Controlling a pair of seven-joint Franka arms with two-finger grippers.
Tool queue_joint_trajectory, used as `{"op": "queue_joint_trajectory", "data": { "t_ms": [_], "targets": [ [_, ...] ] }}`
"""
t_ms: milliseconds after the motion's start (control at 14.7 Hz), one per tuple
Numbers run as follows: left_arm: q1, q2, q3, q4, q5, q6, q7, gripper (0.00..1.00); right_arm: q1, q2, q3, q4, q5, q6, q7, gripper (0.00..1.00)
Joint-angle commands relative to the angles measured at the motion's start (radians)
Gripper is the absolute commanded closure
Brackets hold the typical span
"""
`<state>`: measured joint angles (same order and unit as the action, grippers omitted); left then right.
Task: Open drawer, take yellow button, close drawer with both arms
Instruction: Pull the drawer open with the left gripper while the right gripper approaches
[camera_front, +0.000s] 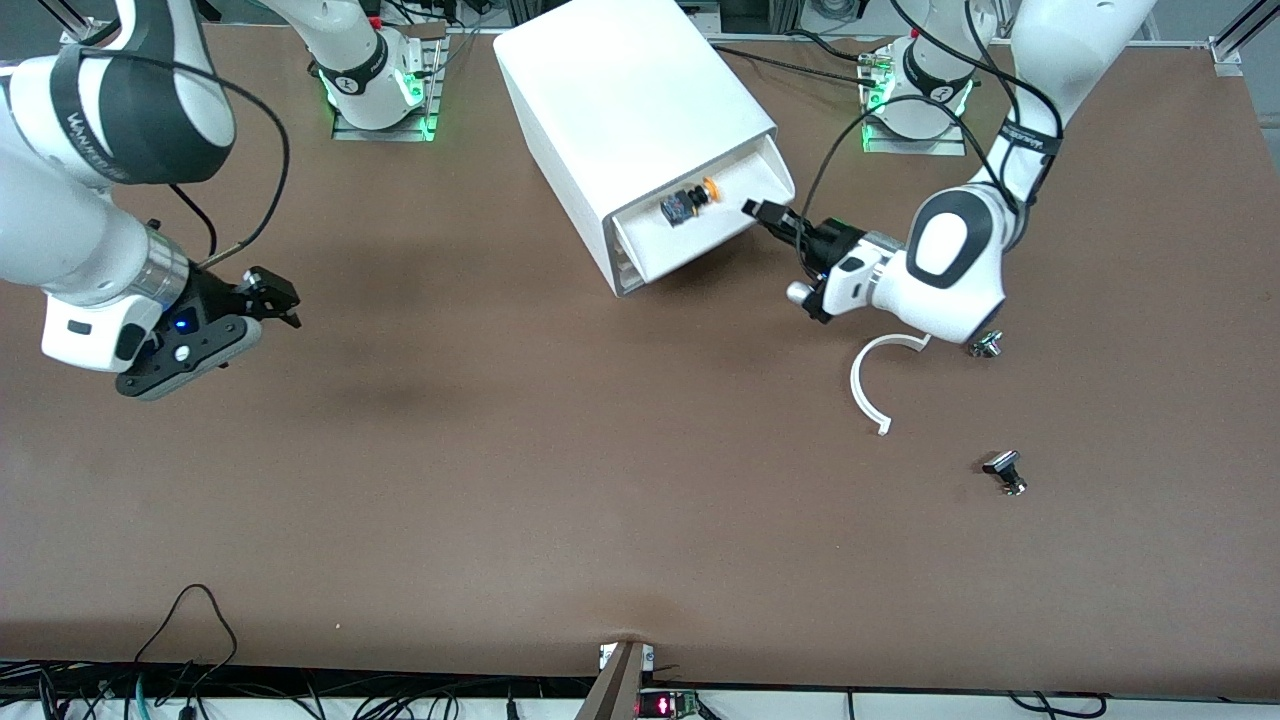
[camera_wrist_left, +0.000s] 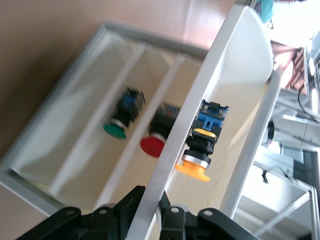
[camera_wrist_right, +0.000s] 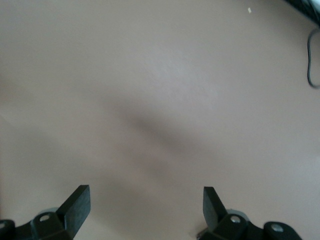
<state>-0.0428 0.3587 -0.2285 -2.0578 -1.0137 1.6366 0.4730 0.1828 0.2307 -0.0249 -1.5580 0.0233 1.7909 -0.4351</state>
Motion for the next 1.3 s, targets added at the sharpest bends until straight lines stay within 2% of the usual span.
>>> {"op": "queue_joint_trajectory", "data": {
  "t_ms": [0, 137, 205, 273, 341, 410, 751, 887, 1024, 1229],
  "targets": [
    [-0.005, 0.002, 0.024, 0.041, 0.024, 0.095, -0.068, 1.0, 0.075, 0.03, -0.007, 0.067, 0.01, -0.005, -0.005, 0.0],
    [-0.003, 0.003, 0.041, 0.039, 0.024, 0.114, -0.067, 1.0, 0.112, 0.036, -0.007, 0.11, 0.012, -0.002, -0.008, 0.0],
    [-0.003, 0.008, 0.054, 0.041, 0.026, 0.115, -0.067, 0.97, 0.127, 0.039, -0.007, 0.128, 0.012, -0.002, -0.011, 0.0],
    [-0.003, 0.008, 0.07, 0.041, 0.026, 0.115, -0.063, 0.8, 0.136, 0.038, -0.007, 0.136, 0.013, -0.002, -0.014, 0.0],
    [-0.003, 0.008, 0.078, 0.041, 0.023, 0.114, -0.066, 0.46, 0.147, 0.038, -0.007, 0.138, 0.015, -0.004, -0.016, 0.0],
    [0.004, 0.008, 0.084, 0.039, 0.02, 0.114, -0.067, 0.0, 0.165, 0.036, -0.007, 0.138, 0.015, -0.007, -0.016, 0.0],
    [0.021, -0.017, 0.092, 0.065, 0.024, 0.115, -0.082, 0.0, 0.334, 0.033, -0.007, 0.139, 0.001, -0.005, -0.016, 0.0],
    [0.032, -0.033, 0.13, 0.108, 0.058, 0.115, -0.094, 0.0, 0.371, 0.038, -0.006, 0.157, 0.006, 0.005, -0.017, 0.0],
    [0.034, -0.069, 0.14, 0.142, 0.151, 0.135, -0.17, 0.0, 0.418, 0.062, -0.006, 0.211, 0.009, 0.016, -0.072, 0.0],
    [0.034, -0.164, 0.14, 0.156, 0.375, 0.18, -0.246, 0.0, 0.46, 0.065, -0.001, 0.249, 0.013, 0.004, -0.239, 0.0]
  ]
}}
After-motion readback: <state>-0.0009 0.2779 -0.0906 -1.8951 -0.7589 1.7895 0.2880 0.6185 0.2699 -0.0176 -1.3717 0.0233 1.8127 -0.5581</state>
